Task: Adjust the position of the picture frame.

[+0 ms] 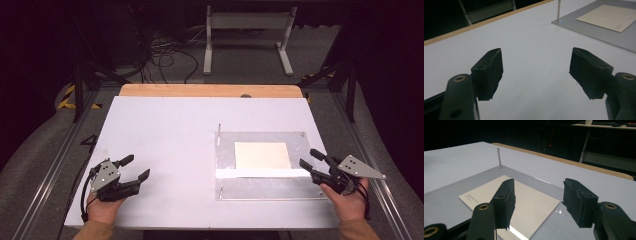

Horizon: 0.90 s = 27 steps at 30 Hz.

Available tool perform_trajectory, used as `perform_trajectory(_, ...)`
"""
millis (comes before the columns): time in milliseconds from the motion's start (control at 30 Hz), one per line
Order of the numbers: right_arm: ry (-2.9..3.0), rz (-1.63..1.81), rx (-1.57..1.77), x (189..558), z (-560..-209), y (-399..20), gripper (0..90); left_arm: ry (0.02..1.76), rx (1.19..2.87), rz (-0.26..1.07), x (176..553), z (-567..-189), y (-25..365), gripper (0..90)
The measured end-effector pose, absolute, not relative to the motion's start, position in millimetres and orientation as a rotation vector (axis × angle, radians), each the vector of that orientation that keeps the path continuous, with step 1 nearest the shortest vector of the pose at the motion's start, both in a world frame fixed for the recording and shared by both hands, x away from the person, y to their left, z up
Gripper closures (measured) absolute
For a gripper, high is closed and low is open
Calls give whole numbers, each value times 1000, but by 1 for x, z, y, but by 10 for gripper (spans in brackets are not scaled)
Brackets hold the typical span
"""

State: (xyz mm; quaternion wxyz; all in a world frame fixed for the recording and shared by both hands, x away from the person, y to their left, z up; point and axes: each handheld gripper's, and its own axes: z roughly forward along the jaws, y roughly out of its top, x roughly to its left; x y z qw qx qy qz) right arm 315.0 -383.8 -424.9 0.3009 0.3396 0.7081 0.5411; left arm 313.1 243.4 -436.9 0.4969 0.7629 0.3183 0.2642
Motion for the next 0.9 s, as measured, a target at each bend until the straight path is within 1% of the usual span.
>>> perform_trajectory(200, 1895, 1419, 876, 314, -422, -383, 453, 778, 1835, 645, 312, -435, 243, 268)
perform_trajectory(333, 1916, 1397, 883, 315, -419, -384, 489, 772, 1848, 646, 311, -435, 242, 263)
perform_trajectory(400, 1925, 1353, 913, 313, -415, -386, 567, 777, 1848, 648, 311, -435, 243, 261)
perform_trajectory(467, 1933, 1326, 969, 311, -411, -389, 596, 780, 1847, 646, 310, -435, 244, 259)
perform_trajectory(533, 1957, 1292, 998, 311, -407, -392, 661, 786, 1849, 644, 310, -435, 244, 257)
perform_trajectory(667, 2008, 1217, 1049, 311, -404, -399, 746, 790, 1851, 646, 310, -435, 244, 254)
perform_trajectory(800, 2065, 1170, 1110, 314, -406, -406, 726, 783, 1861, 640, 309, -435, 242, 254)
perform_trajectory(900, 2099, 1124, 1179, 316, -412, -410, 736, 784, 1861, 634, 310, -435, 240, 251)
